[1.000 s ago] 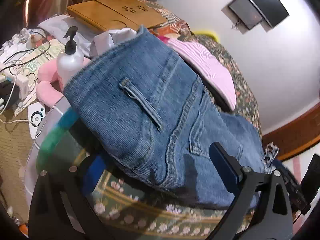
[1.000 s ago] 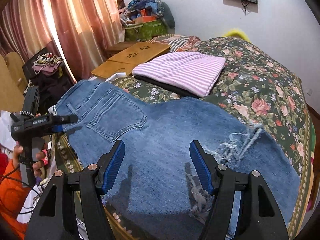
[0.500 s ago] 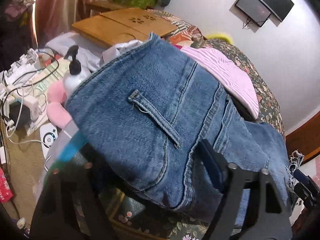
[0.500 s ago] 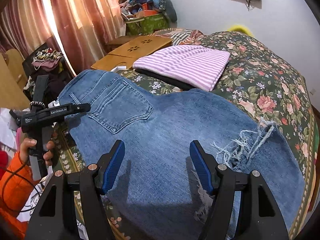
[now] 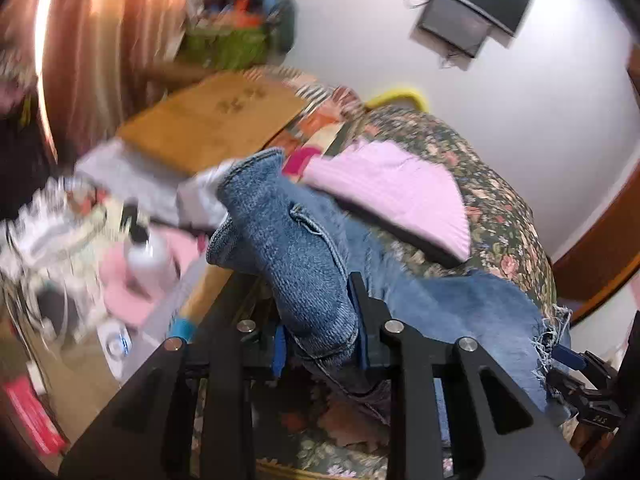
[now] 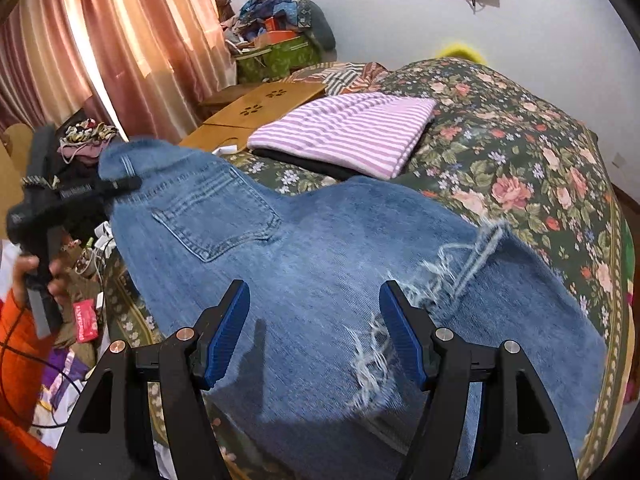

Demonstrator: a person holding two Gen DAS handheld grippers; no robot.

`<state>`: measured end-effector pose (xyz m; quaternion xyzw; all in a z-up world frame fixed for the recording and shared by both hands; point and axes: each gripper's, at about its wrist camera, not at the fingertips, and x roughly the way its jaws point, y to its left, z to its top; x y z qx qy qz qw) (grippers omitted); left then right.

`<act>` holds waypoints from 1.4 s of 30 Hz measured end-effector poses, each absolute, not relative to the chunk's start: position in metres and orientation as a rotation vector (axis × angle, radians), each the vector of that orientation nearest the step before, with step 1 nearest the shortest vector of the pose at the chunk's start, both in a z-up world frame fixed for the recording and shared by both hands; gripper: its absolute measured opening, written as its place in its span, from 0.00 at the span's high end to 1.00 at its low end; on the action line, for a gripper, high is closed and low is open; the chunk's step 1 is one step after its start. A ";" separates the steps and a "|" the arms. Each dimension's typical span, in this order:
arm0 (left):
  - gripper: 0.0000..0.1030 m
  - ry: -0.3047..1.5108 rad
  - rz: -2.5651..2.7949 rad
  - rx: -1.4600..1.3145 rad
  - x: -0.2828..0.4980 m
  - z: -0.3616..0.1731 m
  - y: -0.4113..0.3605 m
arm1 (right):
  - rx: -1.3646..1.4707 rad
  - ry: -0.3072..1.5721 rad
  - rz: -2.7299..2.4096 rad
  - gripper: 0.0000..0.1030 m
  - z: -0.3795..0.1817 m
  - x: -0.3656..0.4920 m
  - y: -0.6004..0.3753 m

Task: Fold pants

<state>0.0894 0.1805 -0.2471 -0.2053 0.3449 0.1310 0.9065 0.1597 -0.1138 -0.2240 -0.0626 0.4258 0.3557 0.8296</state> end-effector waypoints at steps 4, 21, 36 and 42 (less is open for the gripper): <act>0.76 0.639 0.235 -0.319 0.096 -0.211 0.153 | -0.101 0.882 0.722 0.38 -0.216 0.159 -0.138; 0.85 0.503 -0.131 -0.206 0.147 -0.117 0.023 | 0.023 0.981 0.412 0.38 -0.264 0.171 -0.267; 0.91 0.625 -0.325 -0.058 0.197 -0.139 -0.088 | 0.115 0.964 0.456 0.32 -0.273 0.171 -0.275; 0.94 0.611 -0.354 -0.035 0.201 -0.128 -0.112 | 0.125 0.954 0.466 0.32 -0.274 0.170 -0.276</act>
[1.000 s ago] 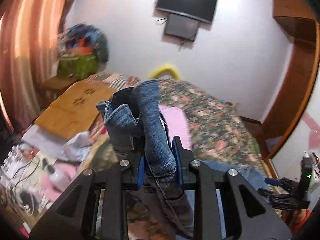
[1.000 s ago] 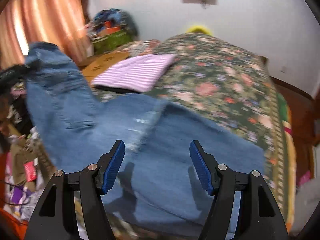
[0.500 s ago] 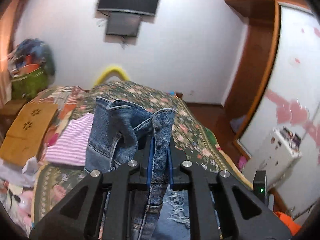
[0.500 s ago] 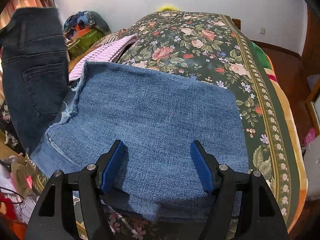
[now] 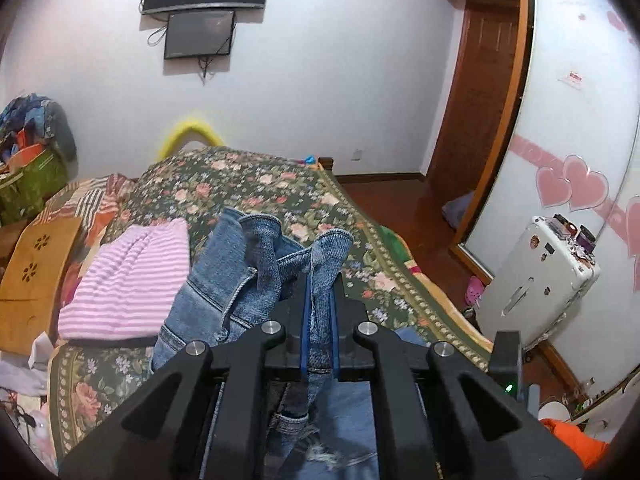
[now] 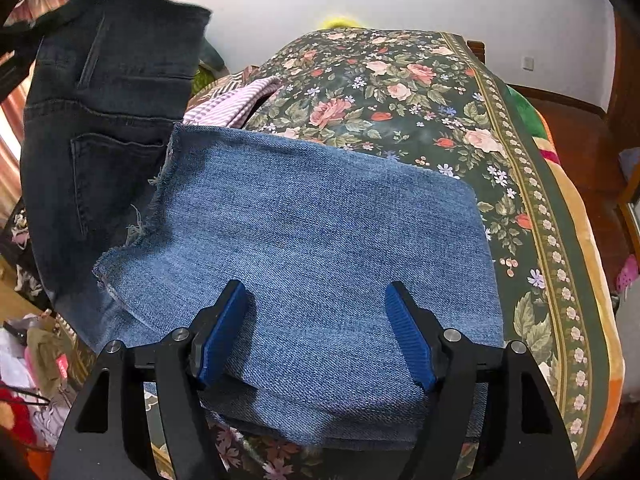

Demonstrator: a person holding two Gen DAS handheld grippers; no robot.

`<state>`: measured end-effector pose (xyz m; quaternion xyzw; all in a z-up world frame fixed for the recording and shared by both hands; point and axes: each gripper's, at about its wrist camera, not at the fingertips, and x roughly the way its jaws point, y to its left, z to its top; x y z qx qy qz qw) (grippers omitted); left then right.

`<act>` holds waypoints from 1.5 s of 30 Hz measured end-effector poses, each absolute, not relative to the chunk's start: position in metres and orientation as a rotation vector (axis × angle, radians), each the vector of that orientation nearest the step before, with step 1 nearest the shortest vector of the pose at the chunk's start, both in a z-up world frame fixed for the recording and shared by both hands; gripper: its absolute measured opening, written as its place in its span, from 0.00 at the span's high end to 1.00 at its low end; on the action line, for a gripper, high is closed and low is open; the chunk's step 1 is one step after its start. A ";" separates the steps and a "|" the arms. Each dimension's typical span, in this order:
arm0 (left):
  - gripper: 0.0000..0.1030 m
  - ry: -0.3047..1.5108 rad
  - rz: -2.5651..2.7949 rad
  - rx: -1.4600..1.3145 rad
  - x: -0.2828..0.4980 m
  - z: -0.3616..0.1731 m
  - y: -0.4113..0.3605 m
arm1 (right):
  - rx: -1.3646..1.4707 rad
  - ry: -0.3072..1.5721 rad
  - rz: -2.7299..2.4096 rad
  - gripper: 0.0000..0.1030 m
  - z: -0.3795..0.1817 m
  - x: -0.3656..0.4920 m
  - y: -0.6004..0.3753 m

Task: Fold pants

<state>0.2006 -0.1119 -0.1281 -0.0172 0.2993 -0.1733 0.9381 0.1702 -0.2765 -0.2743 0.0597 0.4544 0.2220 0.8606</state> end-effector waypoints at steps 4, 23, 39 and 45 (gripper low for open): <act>0.94 0.566 -0.391 -0.030 0.197 -0.110 -0.128 | 0.130 0.949 0.475 0.32 -0.275 0.171 -0.277; 0.94 0.654 -0.622 0.048 0.191 -0.132 -0.245 | 0.177 0.975 0.367 0.31 -0.274 0.151 -0.349; 0.94 0.909 -0.724 0.070 0.204 -0.215 -0.308 | 0.235 0.976 0.387 0.32 -0.292 0.154 -0.350; 0.92 0.980 -0.738 0.086 0.199 -0.240 -0.315 | 0.241 0.958 0.283 0.32 -0.277 0.130 -0.390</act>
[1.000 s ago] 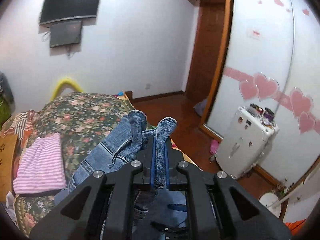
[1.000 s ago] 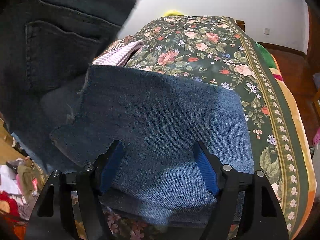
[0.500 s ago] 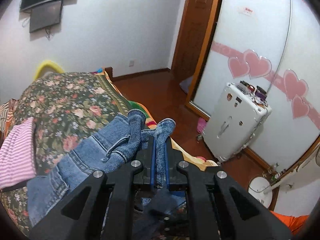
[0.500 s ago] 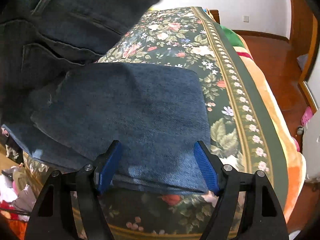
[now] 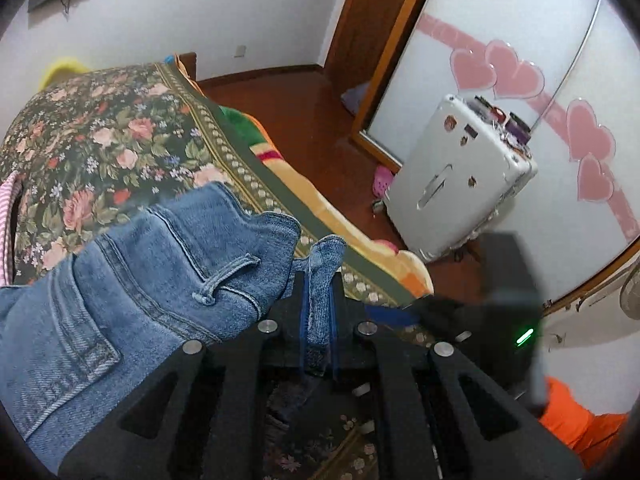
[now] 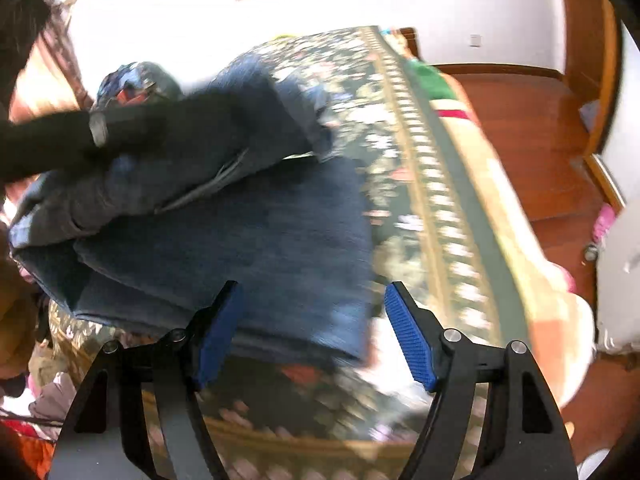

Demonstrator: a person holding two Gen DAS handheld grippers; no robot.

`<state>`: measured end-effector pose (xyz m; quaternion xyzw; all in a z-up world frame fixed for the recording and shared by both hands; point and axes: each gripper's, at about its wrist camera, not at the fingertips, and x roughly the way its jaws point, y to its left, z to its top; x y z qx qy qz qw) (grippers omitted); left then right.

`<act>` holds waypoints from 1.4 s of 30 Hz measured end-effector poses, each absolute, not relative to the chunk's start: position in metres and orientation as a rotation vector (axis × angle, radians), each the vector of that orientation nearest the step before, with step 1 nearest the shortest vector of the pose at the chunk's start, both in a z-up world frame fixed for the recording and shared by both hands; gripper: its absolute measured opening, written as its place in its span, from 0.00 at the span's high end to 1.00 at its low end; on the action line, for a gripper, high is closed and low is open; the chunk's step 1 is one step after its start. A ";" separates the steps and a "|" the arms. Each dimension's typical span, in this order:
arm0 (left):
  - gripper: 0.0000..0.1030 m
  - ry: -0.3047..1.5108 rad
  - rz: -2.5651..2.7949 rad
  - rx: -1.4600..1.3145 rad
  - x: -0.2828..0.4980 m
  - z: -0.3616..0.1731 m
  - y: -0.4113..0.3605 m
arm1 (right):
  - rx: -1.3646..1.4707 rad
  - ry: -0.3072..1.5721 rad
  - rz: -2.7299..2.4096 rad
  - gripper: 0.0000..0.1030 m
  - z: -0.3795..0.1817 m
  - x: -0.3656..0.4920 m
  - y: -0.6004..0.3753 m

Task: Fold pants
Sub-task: 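Lower the jeans onto the stack and open the left gripper, then withdraw both open grippers from the folded jeans stack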

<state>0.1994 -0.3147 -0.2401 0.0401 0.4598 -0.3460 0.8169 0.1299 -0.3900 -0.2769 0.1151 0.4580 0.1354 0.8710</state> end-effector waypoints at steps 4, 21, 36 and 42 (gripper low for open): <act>0.53 1.085 -0.761 0.081 0.201 -0.261 -0.325 | 0.279 0.938 0.219 0.32 -0.267 0.114 -0.417; 0.30 0.880 -0.592 0.028 0.191 -0.178 -0.227 | 0.218 0.795 0.262 0.32 -0.215 0.127 -0.389; 0.20 1.000 -0.286 0.112 0.217 -0.263 -0.100 | 0.165 0.925 0.457 0.32 -0.255 0.174 -0.288; 0.09 1.028 -0.329 0.013 0.221 -0.288 -0.085 | 0.088 0.950 0.433 0.26 -0.260 0.159 -0.282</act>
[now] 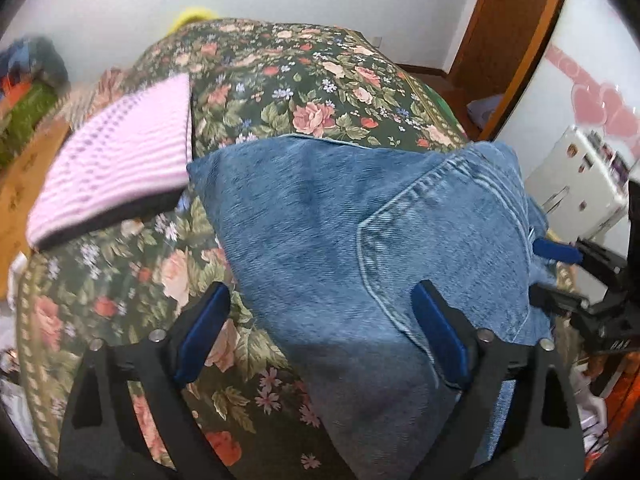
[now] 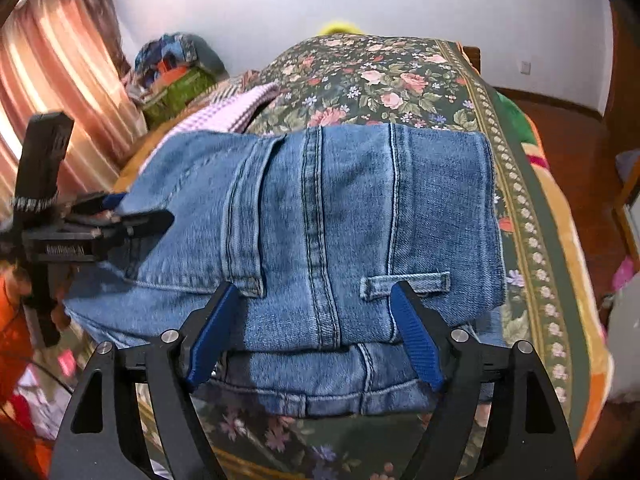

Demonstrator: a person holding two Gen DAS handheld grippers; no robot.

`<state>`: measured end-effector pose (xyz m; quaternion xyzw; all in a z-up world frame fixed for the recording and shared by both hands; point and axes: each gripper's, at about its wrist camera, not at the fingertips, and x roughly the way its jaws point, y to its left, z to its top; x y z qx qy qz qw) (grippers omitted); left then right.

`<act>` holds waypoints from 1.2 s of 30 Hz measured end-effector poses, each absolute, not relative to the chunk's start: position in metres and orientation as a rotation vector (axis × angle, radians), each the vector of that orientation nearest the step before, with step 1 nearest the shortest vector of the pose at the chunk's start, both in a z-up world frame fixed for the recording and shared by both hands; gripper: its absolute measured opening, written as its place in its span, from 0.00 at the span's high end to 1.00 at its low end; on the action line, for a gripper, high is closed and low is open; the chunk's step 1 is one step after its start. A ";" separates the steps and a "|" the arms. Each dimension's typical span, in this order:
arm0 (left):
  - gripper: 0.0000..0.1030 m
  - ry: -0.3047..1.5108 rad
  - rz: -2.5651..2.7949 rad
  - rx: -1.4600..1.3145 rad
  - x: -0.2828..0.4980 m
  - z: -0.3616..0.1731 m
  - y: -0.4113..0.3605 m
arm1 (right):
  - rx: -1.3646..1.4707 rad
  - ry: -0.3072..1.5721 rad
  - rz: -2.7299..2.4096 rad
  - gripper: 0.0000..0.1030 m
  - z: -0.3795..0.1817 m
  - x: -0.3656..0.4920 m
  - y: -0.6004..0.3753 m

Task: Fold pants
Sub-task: 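Withdraw both open grippers from the folded jeans stack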

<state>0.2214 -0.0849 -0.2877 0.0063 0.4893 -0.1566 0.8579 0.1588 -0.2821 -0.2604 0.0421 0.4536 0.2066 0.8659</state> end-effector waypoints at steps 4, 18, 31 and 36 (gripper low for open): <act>0.09 0.991 -0.304 0.029 0.229 -0.267 -0.080 | 0.118 0.958 0.377 0.26 -0.252 0.157 -0.290; 0.09 0.982 -0.573 0.205 0.323 -0.240 -0.124 | 0.262 1.012 0.263 0.26 -0.251 0.122 -0.314; 0.08 1.149 -0.567 0.147 0.338 -0.308 -0.105 | 0.283 1.102 0.367 0.18 -0.285 0.159 -0.298; 0.27 1.122 -0.563 0.135 0.327 -0.297 -0.084 | 0.267 1.098 0.398 0.18 -0.287 0.177 -0.302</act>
